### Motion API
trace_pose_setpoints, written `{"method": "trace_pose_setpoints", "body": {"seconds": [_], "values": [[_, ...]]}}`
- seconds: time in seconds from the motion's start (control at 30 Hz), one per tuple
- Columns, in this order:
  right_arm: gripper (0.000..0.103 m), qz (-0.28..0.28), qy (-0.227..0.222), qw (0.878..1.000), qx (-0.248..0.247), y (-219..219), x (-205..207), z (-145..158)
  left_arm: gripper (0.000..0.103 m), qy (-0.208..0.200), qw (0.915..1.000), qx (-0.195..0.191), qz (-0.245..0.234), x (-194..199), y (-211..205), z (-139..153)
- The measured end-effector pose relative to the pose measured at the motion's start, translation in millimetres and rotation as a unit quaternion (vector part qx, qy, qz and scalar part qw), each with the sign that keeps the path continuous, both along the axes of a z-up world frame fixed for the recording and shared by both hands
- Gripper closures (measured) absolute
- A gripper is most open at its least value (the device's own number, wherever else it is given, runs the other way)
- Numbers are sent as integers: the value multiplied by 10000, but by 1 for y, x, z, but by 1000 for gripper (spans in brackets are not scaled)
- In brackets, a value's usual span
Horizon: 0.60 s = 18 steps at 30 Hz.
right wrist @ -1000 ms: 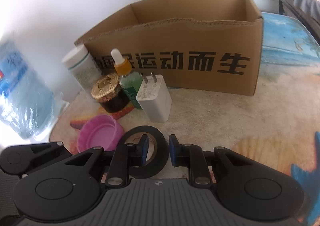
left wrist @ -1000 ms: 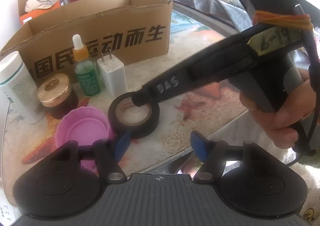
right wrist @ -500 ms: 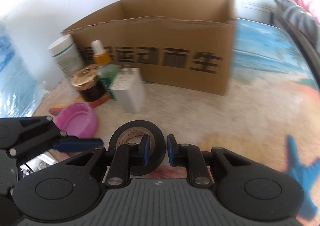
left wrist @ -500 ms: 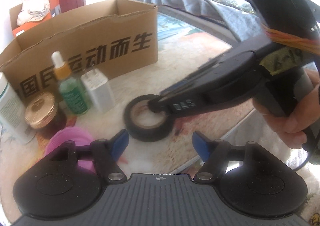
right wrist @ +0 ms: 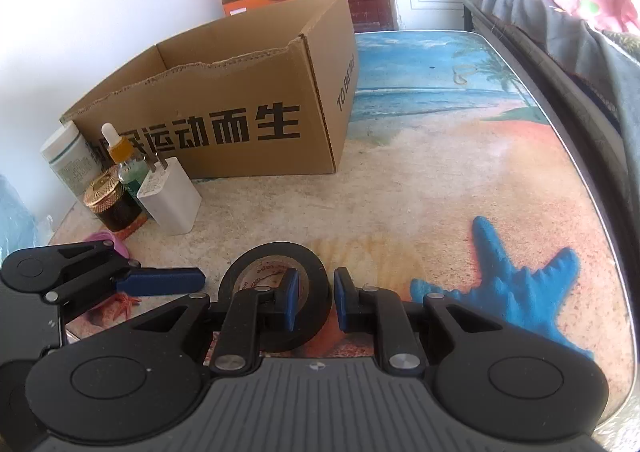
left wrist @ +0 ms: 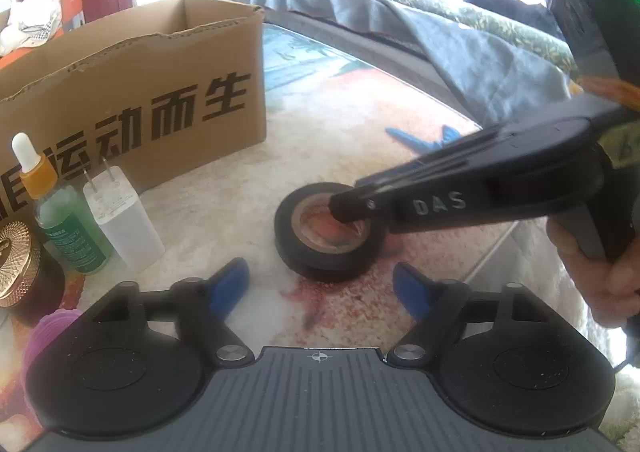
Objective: Organize rigid objects
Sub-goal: 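Close the right tool on the rim of the black tape roll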
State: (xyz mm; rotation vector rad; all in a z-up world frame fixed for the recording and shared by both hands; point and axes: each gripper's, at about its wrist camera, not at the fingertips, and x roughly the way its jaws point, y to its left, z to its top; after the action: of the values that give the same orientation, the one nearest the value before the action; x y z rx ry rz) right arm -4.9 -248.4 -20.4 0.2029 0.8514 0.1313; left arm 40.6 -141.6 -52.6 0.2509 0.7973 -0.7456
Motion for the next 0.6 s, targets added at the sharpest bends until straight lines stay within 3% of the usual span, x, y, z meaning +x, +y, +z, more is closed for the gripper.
{"method": "trace_pose_setpoints", "body": {"seconds": [0.27, 0.43, 0.5, 0.6], "values": [[83, 19, -70, 9996, 266, -8, -2, -3, 15, 72, 9992, -388, 58, 8, 8, -2], [83, -41, -65, 9985, 544, -15, -3, -5, 12, -18, 9992, -398, 61, 6, 8, -3], [83, -60, -68, 9981, 603, -17, -3, -5, 4, -25, 9996, -275, 106, 8, 6, -4], [83, -65, -80, 9980, 628, -17, -3, -5, 3, -94, 9998, -142, 127, 8, 4, -5]]}}
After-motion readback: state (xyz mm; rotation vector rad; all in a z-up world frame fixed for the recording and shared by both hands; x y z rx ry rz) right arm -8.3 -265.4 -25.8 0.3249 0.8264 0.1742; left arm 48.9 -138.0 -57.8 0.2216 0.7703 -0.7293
